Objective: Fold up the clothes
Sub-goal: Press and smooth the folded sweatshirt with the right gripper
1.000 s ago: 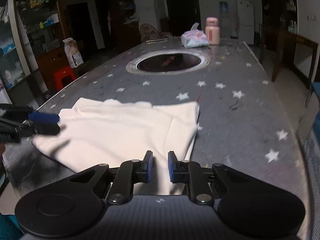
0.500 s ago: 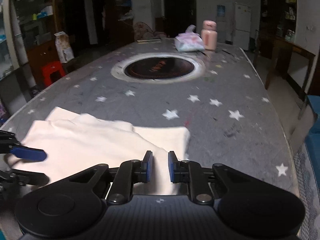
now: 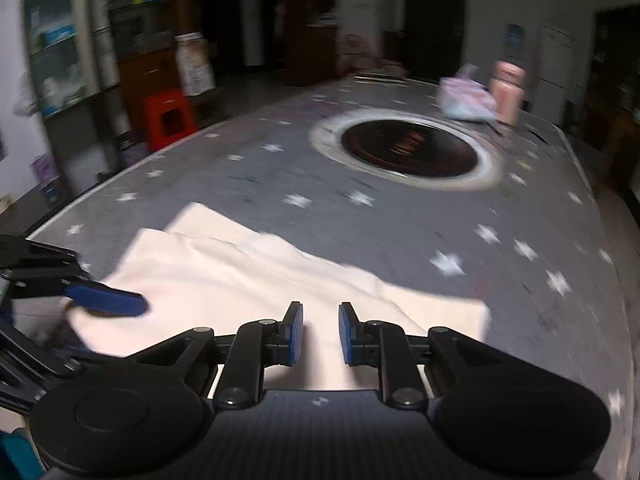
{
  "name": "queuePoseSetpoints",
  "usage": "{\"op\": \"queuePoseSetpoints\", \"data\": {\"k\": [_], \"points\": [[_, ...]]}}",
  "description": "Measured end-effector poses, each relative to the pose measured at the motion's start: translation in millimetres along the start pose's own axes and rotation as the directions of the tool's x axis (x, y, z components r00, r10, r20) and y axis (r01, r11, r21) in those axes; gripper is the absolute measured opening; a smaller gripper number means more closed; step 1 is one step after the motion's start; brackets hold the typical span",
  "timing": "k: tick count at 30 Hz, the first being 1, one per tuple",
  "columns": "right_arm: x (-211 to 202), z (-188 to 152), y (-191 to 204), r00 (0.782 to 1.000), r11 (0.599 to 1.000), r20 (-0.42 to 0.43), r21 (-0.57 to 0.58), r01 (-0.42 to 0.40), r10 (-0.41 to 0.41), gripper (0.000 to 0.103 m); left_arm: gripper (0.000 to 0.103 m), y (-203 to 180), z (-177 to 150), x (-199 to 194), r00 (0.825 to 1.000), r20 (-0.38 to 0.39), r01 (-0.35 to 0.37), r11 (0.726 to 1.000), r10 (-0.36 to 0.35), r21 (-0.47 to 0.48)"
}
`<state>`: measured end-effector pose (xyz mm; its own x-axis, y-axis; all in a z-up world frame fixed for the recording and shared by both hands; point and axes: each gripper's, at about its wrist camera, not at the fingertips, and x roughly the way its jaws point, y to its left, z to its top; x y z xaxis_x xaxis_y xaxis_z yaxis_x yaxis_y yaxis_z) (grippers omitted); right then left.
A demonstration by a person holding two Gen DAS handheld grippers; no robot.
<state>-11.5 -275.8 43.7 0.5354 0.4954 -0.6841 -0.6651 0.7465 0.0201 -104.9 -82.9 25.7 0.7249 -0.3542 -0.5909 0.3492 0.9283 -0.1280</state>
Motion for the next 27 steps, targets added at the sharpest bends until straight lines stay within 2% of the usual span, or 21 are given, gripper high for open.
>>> {"op": "queuePoseSetpoints", "data": {"k": [3,7,14,23,27], "points": [[9.1,15.7,17.2,0.998,0.995,-0.028,-0.071,-0.064,0.062,0.018,0.056,1.8,-3.9,-4.1,1.000,0.009,-0.003,1.000,0.003,-0.005],[34.3,31.8,35.8,0.997,0.985,-0.059,-0.157,-0.067,0.058,0.018,0.057,8.1,-6.0,-7.3,1.000,0.019,0.004,1.000,-0.004,-0.019],[65.5,43.2,38.3,0.997,0.984,-0.077,-0.177,-0.031,0.018,0.018,0.059,13.1,-8.0,-4.8,0.999,0.025,0.025,0.999,-0.024,-0.031],[72.2,45.9,34.4,0.996,0.985,-0.076,-0.163,-0.054,0.042,0.020,0.061,16.2,-8.0,-2.1,0.999,0.022,0.045,0.998,-0.044,-0.047],[71.9,46.0,38.0,0.997,0.984,-0.063,-0.173,-0.052,0.042,0.006,0.062,16.7,-8.7,-3.6,0.999,0.018,0.052,0.997,-0.051,-0.057]]}}
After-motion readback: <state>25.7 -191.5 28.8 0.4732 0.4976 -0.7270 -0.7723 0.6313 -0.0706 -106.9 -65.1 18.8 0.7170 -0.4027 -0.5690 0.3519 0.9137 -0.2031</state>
